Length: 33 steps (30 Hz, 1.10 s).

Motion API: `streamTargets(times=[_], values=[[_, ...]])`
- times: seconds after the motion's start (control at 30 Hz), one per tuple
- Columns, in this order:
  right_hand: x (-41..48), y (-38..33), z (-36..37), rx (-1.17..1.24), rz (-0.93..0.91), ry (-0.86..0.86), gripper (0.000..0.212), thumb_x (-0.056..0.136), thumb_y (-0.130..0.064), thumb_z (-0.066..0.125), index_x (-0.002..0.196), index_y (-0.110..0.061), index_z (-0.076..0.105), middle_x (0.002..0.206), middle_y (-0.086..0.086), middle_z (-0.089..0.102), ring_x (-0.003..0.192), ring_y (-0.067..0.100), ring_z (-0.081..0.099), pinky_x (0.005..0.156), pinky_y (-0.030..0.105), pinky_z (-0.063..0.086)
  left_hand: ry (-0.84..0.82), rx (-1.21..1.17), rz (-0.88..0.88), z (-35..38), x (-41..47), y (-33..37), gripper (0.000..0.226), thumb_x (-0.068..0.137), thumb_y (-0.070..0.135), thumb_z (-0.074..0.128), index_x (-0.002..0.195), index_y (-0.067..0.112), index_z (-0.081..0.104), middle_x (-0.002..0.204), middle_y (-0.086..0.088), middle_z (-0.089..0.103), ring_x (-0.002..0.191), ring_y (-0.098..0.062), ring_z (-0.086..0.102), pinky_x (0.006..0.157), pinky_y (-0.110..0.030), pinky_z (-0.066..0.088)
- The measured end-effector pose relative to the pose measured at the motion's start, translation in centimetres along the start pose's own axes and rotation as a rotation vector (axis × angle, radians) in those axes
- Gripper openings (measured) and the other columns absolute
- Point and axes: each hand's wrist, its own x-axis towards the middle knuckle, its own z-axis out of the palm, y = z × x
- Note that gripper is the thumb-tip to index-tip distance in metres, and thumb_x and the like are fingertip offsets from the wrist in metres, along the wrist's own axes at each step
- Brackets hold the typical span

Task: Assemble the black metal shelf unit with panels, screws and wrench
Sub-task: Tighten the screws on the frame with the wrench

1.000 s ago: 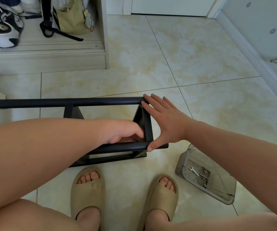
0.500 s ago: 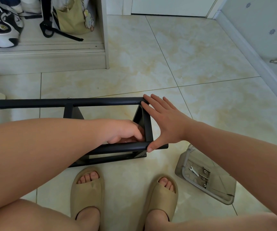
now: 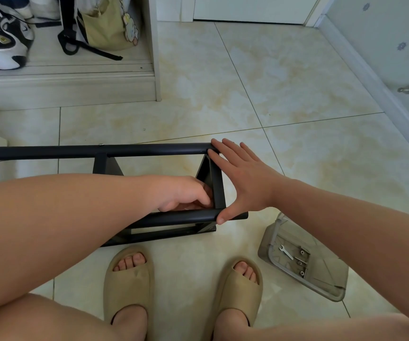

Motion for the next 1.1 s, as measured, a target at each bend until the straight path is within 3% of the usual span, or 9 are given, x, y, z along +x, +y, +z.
streamTargets(times=[0.07,0.2,0.33,0.5,0.63,0.77,1.1], values=[[-0.03,0.00,-0.04,-0.004,-0.001,0.001,0.149,0.055,-0.095,0.060,0.162,-0.017,-0.008,0.167,0.000,-0.023,0.154,0.020,-0.022,0.122,0.041,-0.016,-0.012,-0.005,-0.007,0.10,0.06,-0.07,0.017,0.091,0.003,0.058,0.098,0.012,0.070,0.083,-0.004,0.075,0.081,-0.020,0.070,0.088,-0.032,0.056],[-0.09,-0.01,-0.07,0.000,-0.001,0.005,0.149,0.054,-0.095,0.060,0.162,-0.017,-0.007,0.167,0.000,-0.023,0.154,0.020,-0.021,0.123,0.041,-0.016,0.044,0.115,0.009,0.43,0.01,0.04,0.008,0.090,0.011,0.062,0.095,0.012,0.069,0.068,0.001,0.069,0.068,-0.017,0.065,0.069,-0.025,0.052],[-0.08,-0.03,-0.02,0.002,0.000,0.004,0.149,0.052,-0.096,0.057,0.162,-0.018,-0.007,0.167,-0.001,-0.023,0.154,0.020,-0.021,0.122,0.040,-0.017,0.080,0.095,0.021,0.39,0.19,0.14,0.009,0.089,0.004,0.061,0.092,0.011,0.067,0.070,-0.002,0.067,0.064,-0.017,0.064,0.064,-0.024,0.052],[-0.08,-0.08,-0.08,0.008,0.001,0.005,0.149,0.052,-0.096,0.056,0.162,-0.017,-0.008,0.167,-0.001,-0.023,0.154,0.020,-0.021,0.121,0.039,-0.018,0.020,-0.044,0.023,0.08,0.31,-0.11,0.022,0.089,-0.006,0.057,0.102,0.007,0.068,0.093,-0.011,0.070,0.085,-0.024,0.068,0.086,-0.032,0.055],[-0.08,-0.07,-0.15,0.002,0.002,-0.002,0.149,0.054,-0.095,0.058,0.162,-0.017,-0.008,0.166,-0.001,-0.024,0.153,0.020,-0.022,0.121,0.039,-0.017,-0.020,-0.058,0.009,0.12,0.30,-0.22,0.017,0.090,-0.001,0.057,0.097,0.009,0.069,0.089,-0.009,0.074,0.088,-0.025,0.070,0.096,-0.037,0.054],[-0.08,-0.15,-0.20,-0.001,0.003,-0.002,0.149,0.052,-0.096,0.055,0.162,-0.017,-0.008,0.167,0.000,-0.023,0.154,0.020,-0.021,0.121,0.038,-0.018,-0.003,0.016,0.029,0.33,0.13,-0.18,0.007,0.089,0.007,0.064,0.093,0.010,0.069,0.077,-0.004,0.074,0.075,-0.019,0.070,0.077,-0.030,0.056],[-0.19,-0.25,-0.28,-0.027,0.001,0.016,0.150,0.054,-0.095,0.062,0.162,-0.015,-0.004,0.168,0.003,-0.017,0.155,0.023,-0.015,0.122,0.039,-0.015,0.002,0.028,0.049,0.54,-0.24,-0.07,0.017,0.091,0.008,0.064,0.106,0.005,0.069,0.076,-0.003,0.074,0.069,-0.017,0.070,0.067,-0.025,0.056]])
